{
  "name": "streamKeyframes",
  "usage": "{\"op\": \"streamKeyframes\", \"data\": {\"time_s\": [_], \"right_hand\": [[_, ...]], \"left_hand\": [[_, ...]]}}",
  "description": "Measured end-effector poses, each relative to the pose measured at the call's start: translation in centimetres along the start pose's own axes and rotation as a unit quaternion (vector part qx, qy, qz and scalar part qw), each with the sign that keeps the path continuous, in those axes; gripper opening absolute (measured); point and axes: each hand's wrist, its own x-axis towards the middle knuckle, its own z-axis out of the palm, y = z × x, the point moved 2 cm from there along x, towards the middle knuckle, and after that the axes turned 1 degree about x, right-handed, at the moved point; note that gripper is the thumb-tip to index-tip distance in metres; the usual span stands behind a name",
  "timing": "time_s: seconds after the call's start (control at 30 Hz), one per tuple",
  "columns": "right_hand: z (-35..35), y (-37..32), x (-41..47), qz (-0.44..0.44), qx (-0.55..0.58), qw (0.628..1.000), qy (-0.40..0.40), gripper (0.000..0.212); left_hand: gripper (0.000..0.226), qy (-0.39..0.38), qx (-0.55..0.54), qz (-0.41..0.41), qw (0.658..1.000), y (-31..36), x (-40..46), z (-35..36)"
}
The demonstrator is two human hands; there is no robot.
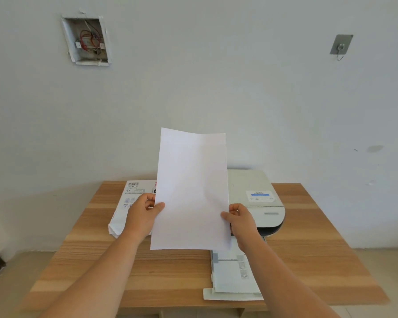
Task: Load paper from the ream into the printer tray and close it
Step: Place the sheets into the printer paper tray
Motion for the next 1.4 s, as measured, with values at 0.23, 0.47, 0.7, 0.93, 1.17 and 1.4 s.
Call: {"op": "streamKeyframes", "data": {"time_s": [0.23,0.47,0.7,0.93,1.17,1.4], "right_hand": [[-5.1,0.6,0.3,0.015,0.022,0.999,0.030,0.011],[-7.4,0.3,1.3,0.027,0.045,0.997,0.058,0.011],[-7.8,-1.1,2.2,0.010,0.041,0.995,0.089,0.020],[-9.1,-1.5,2.4,-0.002,0.041,0.992,0.122,0.021],[-11.8,-1.3,4.1,0.001,0.028,0.994,0.103,0.018],[-16.7,-1.2,6.0,0.005,0.012,0.998,0.055,0.018]], "left_hand": [[0.013,-0.019,0.015,0.017,1.000,1.9,-1.3,4.9],[0.011,-0.054,0.002,0.023,0.998,2.1,0.0,7.8],[0.012,-0.069,0.006,0.037,0.997,2.7,2.6,9.7],[0.019,-0.099,-0.005,0.017,0.995,2.2,3.7,11.6],[0.013,-0.084,-0.011,0.005,0.996,3.1,2.7,14.3],[0.018,-0.047,0.036,-0.007,0.998,5.2,-0.1,18.5]]}}
